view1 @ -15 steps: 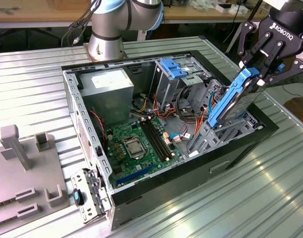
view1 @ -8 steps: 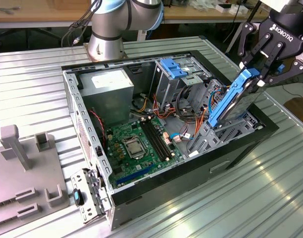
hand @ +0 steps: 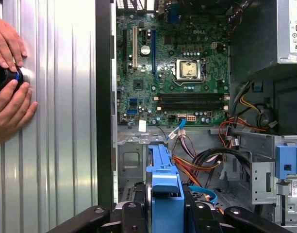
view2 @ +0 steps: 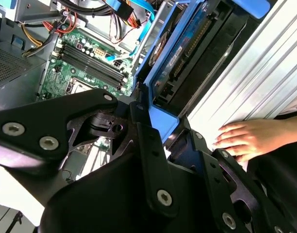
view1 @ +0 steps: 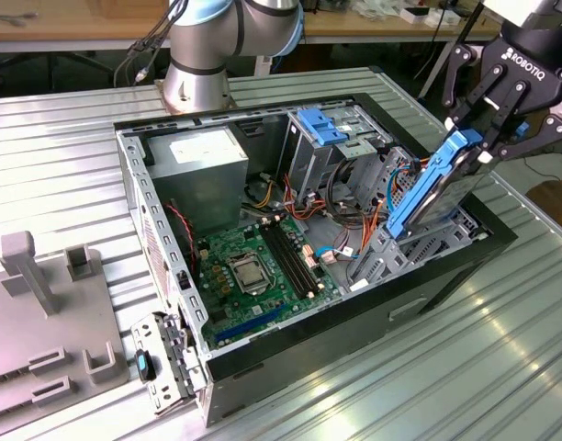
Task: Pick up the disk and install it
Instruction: 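Insert the disk into the insertion slot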
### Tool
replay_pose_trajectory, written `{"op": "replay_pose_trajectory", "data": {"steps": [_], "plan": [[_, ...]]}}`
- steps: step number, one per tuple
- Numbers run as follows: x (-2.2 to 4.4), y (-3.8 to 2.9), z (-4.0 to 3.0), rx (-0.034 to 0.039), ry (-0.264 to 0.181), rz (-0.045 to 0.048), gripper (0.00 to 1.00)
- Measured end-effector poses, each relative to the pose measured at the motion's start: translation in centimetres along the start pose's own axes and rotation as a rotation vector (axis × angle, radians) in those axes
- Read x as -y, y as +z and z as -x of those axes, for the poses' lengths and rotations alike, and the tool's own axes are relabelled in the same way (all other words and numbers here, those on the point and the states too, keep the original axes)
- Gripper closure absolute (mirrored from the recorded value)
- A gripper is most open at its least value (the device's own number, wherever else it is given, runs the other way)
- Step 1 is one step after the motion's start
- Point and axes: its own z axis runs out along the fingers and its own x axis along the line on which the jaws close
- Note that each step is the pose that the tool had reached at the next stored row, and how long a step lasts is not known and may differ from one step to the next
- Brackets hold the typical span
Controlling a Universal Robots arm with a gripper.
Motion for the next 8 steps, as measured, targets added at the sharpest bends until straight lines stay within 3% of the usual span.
{"op": "replay_pose_trajectory", "data": {"steps": [8], "plan": [[-0.30, -0.25, 0.16, -0.0006, 0.000, -0.0026, 0.63]]}}
